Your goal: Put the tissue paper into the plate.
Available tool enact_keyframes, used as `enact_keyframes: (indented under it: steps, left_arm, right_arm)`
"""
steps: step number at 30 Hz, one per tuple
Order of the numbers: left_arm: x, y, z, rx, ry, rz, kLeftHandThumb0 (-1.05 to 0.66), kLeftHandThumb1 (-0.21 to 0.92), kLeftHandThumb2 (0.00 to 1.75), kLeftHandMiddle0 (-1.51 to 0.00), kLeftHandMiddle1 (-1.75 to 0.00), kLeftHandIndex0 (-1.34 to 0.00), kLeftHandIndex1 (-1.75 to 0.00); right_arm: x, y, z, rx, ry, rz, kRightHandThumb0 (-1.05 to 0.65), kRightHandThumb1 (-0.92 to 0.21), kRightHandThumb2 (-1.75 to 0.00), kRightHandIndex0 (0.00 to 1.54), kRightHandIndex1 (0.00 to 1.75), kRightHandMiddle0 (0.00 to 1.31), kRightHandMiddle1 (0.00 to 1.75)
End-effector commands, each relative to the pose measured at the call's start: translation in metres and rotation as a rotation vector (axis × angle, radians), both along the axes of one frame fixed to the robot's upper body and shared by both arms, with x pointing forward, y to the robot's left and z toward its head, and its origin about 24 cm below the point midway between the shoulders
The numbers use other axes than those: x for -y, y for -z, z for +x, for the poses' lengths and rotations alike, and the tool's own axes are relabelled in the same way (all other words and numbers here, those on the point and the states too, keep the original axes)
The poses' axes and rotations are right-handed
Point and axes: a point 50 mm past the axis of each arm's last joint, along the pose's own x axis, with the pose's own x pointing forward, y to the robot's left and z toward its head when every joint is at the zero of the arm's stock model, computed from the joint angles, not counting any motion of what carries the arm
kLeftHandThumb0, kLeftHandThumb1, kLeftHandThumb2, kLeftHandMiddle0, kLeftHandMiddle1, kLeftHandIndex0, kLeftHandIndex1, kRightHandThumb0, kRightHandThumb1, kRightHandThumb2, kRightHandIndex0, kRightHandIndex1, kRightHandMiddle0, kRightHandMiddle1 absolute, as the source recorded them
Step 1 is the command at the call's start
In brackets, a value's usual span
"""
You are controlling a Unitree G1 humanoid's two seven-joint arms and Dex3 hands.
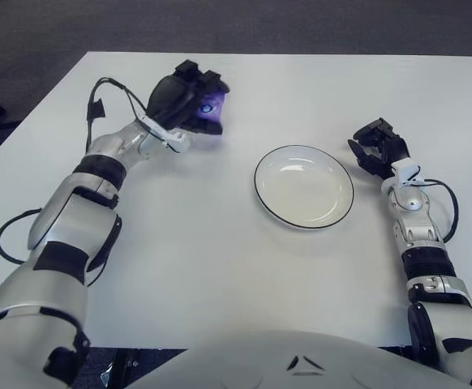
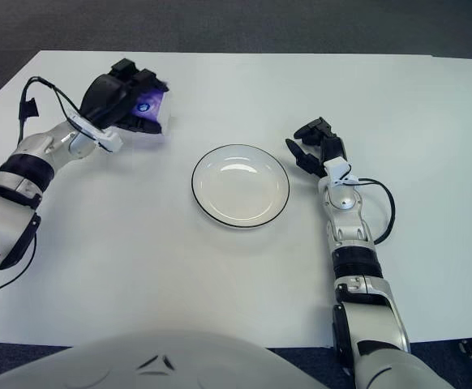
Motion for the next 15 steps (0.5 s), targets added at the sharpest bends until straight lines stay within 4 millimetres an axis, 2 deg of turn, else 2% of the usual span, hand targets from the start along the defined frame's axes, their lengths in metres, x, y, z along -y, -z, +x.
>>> enact_keyframes:
  steps: [1, 11, 15]
  left_arm:
    - [0.018, -0.017, -0.002, 0.081, 0.094, -0.021, 0.00, 0.92, 0.20, -0.51, -1.34, -0.51, -1.32]
    - [0.051, -0.043, -0.015, 0.261, 0.275, -0.013, 0.00, 0.92, 0.20, -0.51, -1.34, -0.51, -1.32]
    - [0.062, -0.047, -0.021, 0.326, 0.339, -0.030, 0.00, 0.92, 0.19, -0.52, -1.33, -0.51, -1.31]
  right_arm:
    - [-0.002, 0.063, -0.033, -0.253, 0.004, 0.035, -0.36, -0.92, -0.36, 0.72, 1.49, 0.37, 1.58]
    - [-0.002, 0.063, -0.032, -0.252, 0.000, 0.033, -0.36, -0.92, -0.36, 0.72, 1.49, 0.38, 1.58]
    - [-0.001, 0.063, -0.032, -0.252, -0.002, 0.032, -0.36, -0.92, -0.36, 0.72, 1.50, 0.38, 1.58]
